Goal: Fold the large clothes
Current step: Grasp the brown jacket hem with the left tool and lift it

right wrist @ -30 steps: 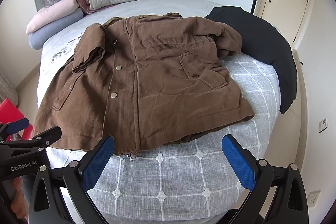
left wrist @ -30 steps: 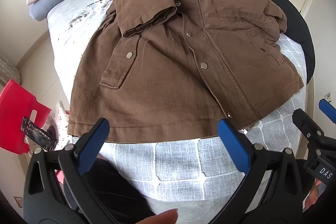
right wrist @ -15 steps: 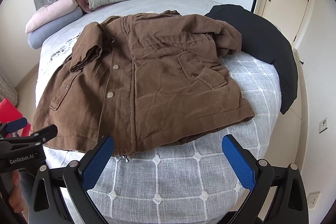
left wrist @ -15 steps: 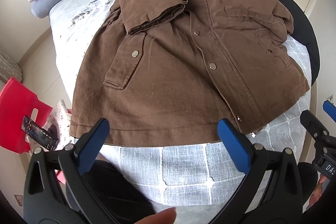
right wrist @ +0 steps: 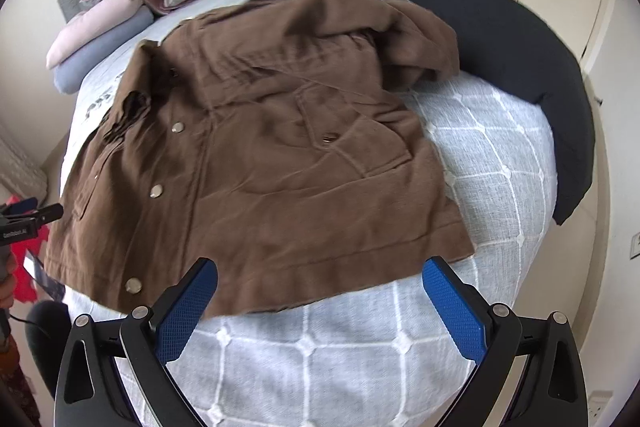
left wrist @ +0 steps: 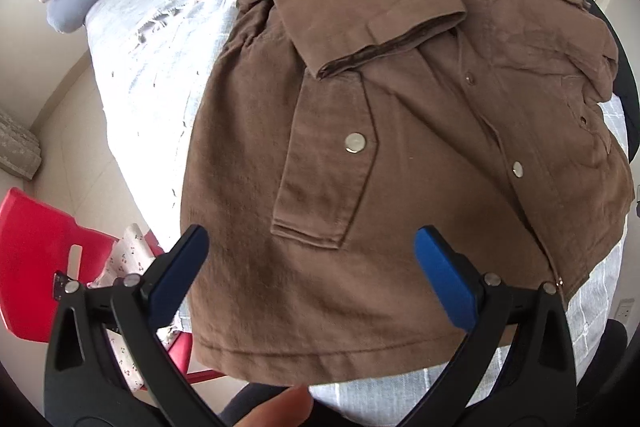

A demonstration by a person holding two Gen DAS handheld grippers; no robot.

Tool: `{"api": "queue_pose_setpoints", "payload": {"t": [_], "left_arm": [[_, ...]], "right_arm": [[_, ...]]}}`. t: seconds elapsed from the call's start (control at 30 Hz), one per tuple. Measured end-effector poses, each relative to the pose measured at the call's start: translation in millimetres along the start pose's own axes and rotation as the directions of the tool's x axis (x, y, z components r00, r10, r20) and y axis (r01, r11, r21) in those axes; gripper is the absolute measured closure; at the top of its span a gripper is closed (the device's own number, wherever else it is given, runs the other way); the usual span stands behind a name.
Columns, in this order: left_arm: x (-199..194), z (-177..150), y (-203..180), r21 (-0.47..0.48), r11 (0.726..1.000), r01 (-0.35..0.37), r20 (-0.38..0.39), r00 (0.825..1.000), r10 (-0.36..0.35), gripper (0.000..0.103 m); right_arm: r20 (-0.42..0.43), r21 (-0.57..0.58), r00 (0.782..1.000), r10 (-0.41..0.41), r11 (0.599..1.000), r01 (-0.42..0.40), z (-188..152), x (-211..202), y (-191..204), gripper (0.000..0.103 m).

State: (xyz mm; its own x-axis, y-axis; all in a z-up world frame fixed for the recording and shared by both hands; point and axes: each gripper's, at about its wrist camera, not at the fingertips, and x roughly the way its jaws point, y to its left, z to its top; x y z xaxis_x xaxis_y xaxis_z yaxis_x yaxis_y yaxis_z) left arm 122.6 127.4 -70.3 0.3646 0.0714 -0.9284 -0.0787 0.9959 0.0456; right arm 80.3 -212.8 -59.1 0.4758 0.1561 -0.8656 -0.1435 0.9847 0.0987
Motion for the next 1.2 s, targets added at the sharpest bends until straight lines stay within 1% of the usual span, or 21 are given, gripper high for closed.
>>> {"api": "queue_pose_setpoints", "payload": {"t": [0.07, 0.17, 0.27, 0.33, 0.37, 0.4, 0.47, 0.6, 0.7, 0.77, 0.83, 0.9, 0.97, 1.07, 1.13, 1.17, 1.2], "left_arm": [[15.7, 8.6, 15.0, -0.032, 0.999, 0.012, -0.026, 1.0, -0.013, 0.0], [36.1, 21.0, 34.6, -0.058, 0.998, 0.024, -0.042, 0.999, -0.026, 0.0], [60.0, 28.7, 49.7, -0.084, 0.996, 0.038, -0.065, 0.997, -0.044, 0.0], [75.1, 30.1, 56.5, -0.088, 0.996, 0.035, -0.086, 0.995, -0.042, 0.0], [79.9, 29.7, 59.5, -0.09, 0.995, 0.048, -0.086, 0.995, -0.056, 0.0], [83.8, 28.7, 62.5, -0.095, 0.992, 0.077, -0.088, 0.992, -0.085, 0.0], [87.2, 25.5, 67.7, -0.099, 0.987, 0.126, -0.077, 0.988, -0.133, 0.0], [89.3, 19.0, 72.0, -0.04, 0.984, 0.171, -0.063, 0.983, -0.173, 0.0], [90.0, 16.4, 76.4, 0.004, 0.983, 0.186, -0.093, 0.978, -0.185, 0.0], [88.7, 14.9, 79.4, 0.006, 0.981, 0.194, -0.119, 0.974, -0.192, 0.0], [86.5, 12.5, 86.4, -0.014, 0.978, 0.206, -0.143, 0.968, -0.206, 0.0], [83.7, 7.9, 96.3, -0.05, 0.97, 0.237, -0.158, 0.957, -0.242, 0.0], [83.9, 2.5, 105.7, -0.075, 0.959, 0.275, -0.172, 0.943, -0.284, 0.0], [82.8, -5.9, 118.2, -0.101, 0.937, 0.336, -0.157, 0.924, -0.348, 0.003], [81.2, -14.6, 131.2, -0.134, 0.916, 0.377, -0.151, 0.906, -0.395, 0.008], [81.8, -16.4, 135.7, -0.154, 0.906, 0.395, -0.15, 0.896, -0.417, 0.01], [82.4, -19.0, 139.8, -0.175, 0.89, 0.421, -0.15, 0.882, -0.447, 0.018]], "right_arm": [[-0.016, 0.02, 1.0, 0.004, 1.0, -0.004, 10.0, 10.6, -15.8, 0.0], [-0.04, 0.036, 0.999, -0.005, 0.999, 0.007, 26.7, 27.6, -33.0, 0.0], [-0.078, 0.054, 0.997, 0.022, 0.998, -0.018, 41.7, 49.1, -46.0, 0.0], [-0.101, 0.059, 0.995, 0.025, 0.998, -0.019, 46.2, 63.8, -51.1, 0.0], [-0.117, 0.055, 0.993, 0.025, 0.998, -0.019, 47.6, 72.3, -52.7, 0.0], [-0.131, 0.05, 0.991, 0.029, 0.998, -0.023, 47.9, 79.2, -53.8, 0.0], [-0.148, 0.049, 0.988, 0.043, 0.998, -0.036, 46.0, 87.4, -53.3, 0.0], [-0.165, 0.062, 0.985, 0.059, 0.997, -0.05, 44.0, 101.8, -58.5, 0.0], [-0.158, 0.041, 0.985, 0.063, 0.998, -0.057, 40.3, 105.2, -62.6, 0.0], [-0.148, 0.027, 0.987, 0.065, 0.998, -0.062, 35.9, 106.4, -62.2, 0.0], [-0.152, 0.017, 0.985, 0.078, 0.997, -0.076, 32.1, 104.5, -63.8, 0.0], [-0.159, 0.032, 0.982, 0.105, 0.994, -0.101, 28.4, 100.6, -70.3, 0.0], [-0.163, 0.077, 0.974, 0.155, 0.987, -0.144, 24.9, 94.8, -78.7, 0.0], [-0.154, 0.164, 0.957, 0.246, 0.962, -0.22, 26.9, 91.0, -96.8, 0.0], [-0.136, 0.241, 0.942, 0.306, 0.933, -0.268, 27.4, 87.4, -111.3, 0.0], [-0.121, 0.288, 0.933, 0.339, 0.911, -0.294, 26.3, 87.0, -120.1, 0.0], [-0.107, 0.326, 0.923, 0.369, 0.89, -0.318, 24.9, 87.1, -128.0, 0.0]]}}
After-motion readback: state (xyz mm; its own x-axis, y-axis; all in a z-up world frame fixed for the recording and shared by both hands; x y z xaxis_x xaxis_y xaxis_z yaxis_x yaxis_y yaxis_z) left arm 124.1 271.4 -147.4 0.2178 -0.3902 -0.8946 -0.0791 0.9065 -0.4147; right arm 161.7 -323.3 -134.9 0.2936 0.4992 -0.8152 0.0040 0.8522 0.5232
